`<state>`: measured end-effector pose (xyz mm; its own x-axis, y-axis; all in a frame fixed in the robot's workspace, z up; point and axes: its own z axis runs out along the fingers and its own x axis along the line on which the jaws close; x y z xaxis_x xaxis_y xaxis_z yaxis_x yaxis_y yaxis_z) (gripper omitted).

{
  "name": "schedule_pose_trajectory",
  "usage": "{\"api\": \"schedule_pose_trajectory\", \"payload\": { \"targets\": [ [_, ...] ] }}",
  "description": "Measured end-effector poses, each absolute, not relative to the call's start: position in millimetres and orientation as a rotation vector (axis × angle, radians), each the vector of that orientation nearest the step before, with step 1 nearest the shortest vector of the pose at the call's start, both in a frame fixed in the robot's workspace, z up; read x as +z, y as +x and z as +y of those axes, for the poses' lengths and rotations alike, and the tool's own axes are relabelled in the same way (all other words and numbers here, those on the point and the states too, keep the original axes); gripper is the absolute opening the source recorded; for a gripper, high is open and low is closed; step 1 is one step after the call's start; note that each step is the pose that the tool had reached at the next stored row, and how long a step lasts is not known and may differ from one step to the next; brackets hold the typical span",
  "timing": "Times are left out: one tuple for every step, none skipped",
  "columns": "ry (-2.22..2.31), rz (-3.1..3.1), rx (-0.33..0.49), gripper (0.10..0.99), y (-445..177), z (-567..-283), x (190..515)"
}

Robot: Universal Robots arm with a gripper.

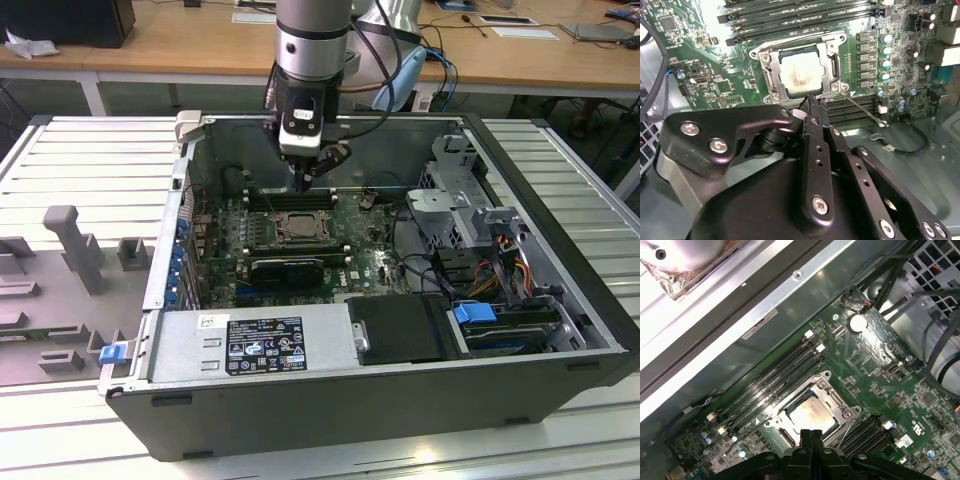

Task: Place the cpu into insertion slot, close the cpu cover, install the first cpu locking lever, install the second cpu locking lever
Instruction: 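Install the first cpu locking lever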

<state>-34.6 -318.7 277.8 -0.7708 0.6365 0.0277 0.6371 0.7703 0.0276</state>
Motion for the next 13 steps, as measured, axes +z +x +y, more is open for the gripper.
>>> {"api": "schedule_pose_trajectory", "payload": {
  "targets": [
    [-1.037, -2.947, -0.055, 0.106, -34.6, -318.7, 277.8],
    [-1.016, -2.954, -0.055, 0.106, -34.6, -318.7, 277.8],
    [-0.995, -2.961, -0.055, 0.106, -34.6, -318.7, 277.8],
    [-0.979, -2.966, -0.054, 0.106, -34.6, -318.7, 277.8],
    [-0.963, -2.971, -0.054, 0.106, -34.6, -318.7, 277.8],
    [-0.954, -2.974, -0.054, 0.106, -34.6, -318.7, 277.8],
    [-0.945, -2.977, -0.054, 0.106, -34.7, -318.7, 277.8],
    [-0.933, -2.980, -0.054, 0.106, -34.6, -318.7, 277.8],
    [-0.923, -2.983, -0.054, 0.106, -34.6, -318.7, 277.8],
    [-0.908, -2.988, -0.054, 0.106, -34.6, -318.7, 277.8],
    [-0.890, -2.993, -0.054, 0.106, -34.7, -318.7, 277.8],
    [-0.881, -2.996, -0.053, 0.106, -34.6, -318.7, 277.8],
    [-0.871, -2.998, -0.053, 0.106, -34.6, -318.7, 277.8]
  ]
}}
